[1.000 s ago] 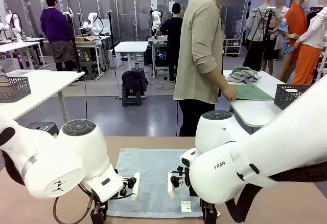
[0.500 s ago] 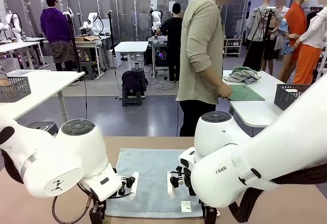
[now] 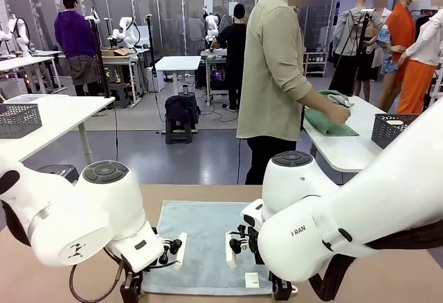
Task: Fold the towels and place them in the basket.
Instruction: When a person lays out a Towel with hook on the table, fold it in half twice.
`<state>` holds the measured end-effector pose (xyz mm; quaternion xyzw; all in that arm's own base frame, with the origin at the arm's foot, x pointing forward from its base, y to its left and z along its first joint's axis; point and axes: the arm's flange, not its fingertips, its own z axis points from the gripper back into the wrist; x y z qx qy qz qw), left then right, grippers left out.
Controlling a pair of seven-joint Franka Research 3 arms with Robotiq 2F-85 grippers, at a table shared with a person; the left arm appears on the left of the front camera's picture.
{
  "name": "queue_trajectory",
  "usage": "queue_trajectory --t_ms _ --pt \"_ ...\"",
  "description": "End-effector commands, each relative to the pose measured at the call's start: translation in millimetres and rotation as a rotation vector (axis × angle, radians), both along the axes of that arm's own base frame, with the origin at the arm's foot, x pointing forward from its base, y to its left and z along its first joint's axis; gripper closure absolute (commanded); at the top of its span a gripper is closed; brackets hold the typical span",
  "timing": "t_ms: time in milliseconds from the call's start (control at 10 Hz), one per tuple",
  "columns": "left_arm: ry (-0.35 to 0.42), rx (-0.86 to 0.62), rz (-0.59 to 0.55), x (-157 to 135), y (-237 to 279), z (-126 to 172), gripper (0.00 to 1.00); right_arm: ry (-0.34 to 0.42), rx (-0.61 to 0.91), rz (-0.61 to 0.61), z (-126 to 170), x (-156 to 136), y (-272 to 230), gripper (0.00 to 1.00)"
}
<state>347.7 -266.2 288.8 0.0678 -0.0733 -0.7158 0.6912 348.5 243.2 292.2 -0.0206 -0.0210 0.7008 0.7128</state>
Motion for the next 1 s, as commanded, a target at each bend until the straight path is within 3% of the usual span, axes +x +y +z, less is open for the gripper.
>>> queue_trajectory --t_ms 0,100,200,300,400,500,600,900 --pt "-0.039 0.012 0.006 -6.8 9.0 -7.0 0.69 -0.028 -0.017 -0.008 -11.0 -5.0 -3.0 0.79" --pt "-0.043 0.014 0.007 -6.9 9.3 -7.1 0.55 -0.030 -0.019 -0.009 -11.3 -5.2 -3.2 0.85" --pt "-0.044 0.016 0.007 -6.5 9.4 -7.2 0.89 -0.031 -0.019 -0.010 -11.4 -5.2 -3.4 0.98" --pt "-0.044 0.017 0.007 -6.3 9.6 -7.3 0.74 -0.031 -0.019 -0.011 -11.7 -5.2 -3.3 1.00" --pt "-0.045 0.017 0.008 -6.0 10.5 -7.1 1.00 -0.033 -0.021 -0.011 -11.7 -5.2 -3.4 1.00" --pt "-0.045 0.018 0.006 -6.6 11.3 -6.4 0.94 -0.032 -0.021 -0.011 -11.8 -5.6 -3.2 1.00" --pt "-0.046 0.020 0.004 -6.8 11.9 -5.5 1.00 -0.030 -0.021 -0.012 -11.6 -5.7 -3.2 1.00" --pt "-0.046 0.014 -0.015 -13.7 12.0 4.4 1.00 -0.019 -0.017 -0.010 -3.3 -9.6 -2.5 1.00"
